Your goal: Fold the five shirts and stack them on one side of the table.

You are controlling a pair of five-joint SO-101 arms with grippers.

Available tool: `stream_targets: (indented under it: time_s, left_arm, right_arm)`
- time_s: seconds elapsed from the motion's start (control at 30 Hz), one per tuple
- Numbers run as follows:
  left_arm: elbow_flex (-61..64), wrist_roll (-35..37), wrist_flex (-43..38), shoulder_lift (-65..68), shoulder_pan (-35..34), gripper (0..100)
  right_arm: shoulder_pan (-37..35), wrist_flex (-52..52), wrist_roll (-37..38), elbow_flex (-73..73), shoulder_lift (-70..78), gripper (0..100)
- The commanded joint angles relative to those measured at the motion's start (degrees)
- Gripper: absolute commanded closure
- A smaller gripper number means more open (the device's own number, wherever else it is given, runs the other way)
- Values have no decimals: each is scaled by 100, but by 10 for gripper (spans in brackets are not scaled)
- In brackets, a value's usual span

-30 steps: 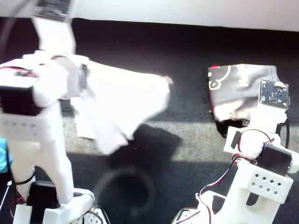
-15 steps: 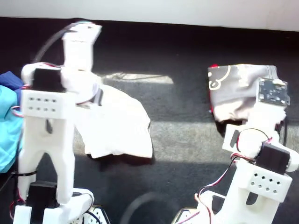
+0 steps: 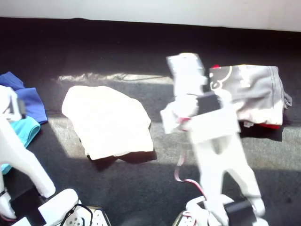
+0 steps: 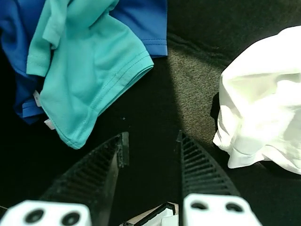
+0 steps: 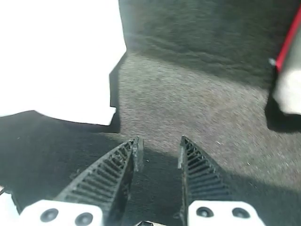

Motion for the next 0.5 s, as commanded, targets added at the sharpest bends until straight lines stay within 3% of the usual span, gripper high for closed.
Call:
stream_targets:
  time_s: [0.0, 0.17, 0.3, 0.47]
  left_arm:
    - [13, -229, -88, -171, -708, 826]
    - [13, -519, -246, -171, -1587, 826]
    - [13, -633, -308, -171, -1974, 826]
    - [13, -615, -325, -171, -2018, 826]
  right_arm:
    - [-1226, -13, -44, -787, 716, 868]
    - [-2448, -101, -44, -980, 1552, 809]
    - [-2879, -382, -44, -980, 2062, 682]
    - [-3081, -822, -53, -927, 2527, 677]
